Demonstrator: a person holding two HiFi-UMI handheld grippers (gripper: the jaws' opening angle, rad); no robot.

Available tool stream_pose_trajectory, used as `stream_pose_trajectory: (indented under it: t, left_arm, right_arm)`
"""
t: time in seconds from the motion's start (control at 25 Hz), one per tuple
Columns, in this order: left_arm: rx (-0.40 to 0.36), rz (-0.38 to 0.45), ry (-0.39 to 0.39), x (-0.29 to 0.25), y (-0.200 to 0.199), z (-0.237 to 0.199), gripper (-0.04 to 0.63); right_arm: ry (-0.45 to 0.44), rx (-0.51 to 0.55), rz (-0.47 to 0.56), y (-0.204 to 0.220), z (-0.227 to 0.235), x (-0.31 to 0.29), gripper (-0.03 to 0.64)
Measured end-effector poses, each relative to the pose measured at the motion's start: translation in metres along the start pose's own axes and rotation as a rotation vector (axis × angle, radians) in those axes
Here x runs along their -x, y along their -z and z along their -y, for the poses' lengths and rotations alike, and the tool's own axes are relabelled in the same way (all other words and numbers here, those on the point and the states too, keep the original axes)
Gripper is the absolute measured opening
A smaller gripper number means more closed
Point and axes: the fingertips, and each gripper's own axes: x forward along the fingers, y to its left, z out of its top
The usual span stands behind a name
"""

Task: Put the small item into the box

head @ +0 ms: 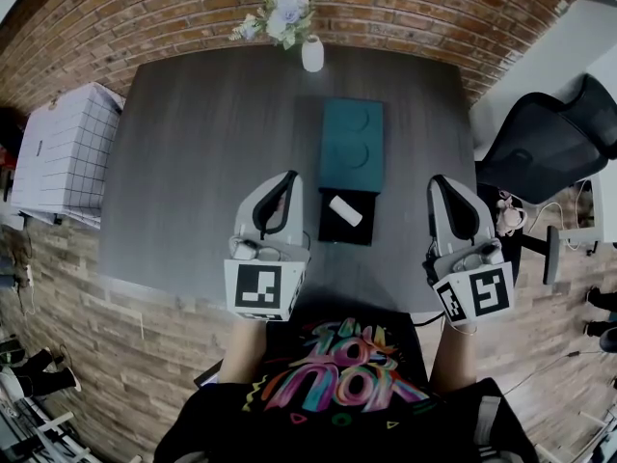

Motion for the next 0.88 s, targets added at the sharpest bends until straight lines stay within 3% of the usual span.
stream_pose_trajectory:
  t: [0.88]
  left_arm:
    - [0.001, 0.007, -0.004, 0.0007, -0.0020, -0.0028, 0.002]
  right_arm:
    - [-0.006, -0.050, -0.014, 0.0091, -0.0013, -0.0014, 0.000]
